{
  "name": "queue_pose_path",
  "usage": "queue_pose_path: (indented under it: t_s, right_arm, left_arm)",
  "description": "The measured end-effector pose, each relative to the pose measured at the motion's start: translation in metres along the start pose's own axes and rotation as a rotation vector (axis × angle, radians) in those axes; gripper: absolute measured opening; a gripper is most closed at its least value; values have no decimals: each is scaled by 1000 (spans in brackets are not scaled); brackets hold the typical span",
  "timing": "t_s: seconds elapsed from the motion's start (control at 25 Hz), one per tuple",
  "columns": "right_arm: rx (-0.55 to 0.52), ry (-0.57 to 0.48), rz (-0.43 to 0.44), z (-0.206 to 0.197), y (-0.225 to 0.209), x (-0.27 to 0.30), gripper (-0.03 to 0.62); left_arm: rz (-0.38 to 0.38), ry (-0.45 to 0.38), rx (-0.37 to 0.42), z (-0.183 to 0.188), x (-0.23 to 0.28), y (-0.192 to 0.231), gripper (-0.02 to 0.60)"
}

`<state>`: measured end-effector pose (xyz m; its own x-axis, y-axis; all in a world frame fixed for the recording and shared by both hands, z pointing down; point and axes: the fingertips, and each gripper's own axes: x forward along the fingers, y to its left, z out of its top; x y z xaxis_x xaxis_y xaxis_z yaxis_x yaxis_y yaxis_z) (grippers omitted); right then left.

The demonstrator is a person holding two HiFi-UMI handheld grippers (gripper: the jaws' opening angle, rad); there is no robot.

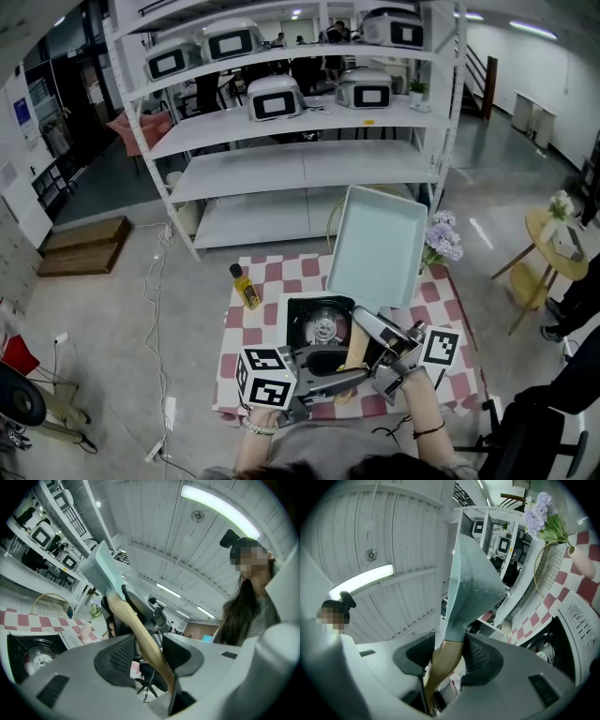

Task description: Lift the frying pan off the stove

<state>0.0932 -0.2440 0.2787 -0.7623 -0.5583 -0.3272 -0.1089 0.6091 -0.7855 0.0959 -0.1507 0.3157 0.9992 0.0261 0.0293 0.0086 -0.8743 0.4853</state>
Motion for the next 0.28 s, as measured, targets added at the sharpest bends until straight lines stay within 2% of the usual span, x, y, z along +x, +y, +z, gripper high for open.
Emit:
queue_pose_path:
  t_s: [0.28]
  right_arm:
    - [5,-1,4,-3,-1,-3,190]
  left_arm:
    - [2,-3,0,-3,-1,-1,186]
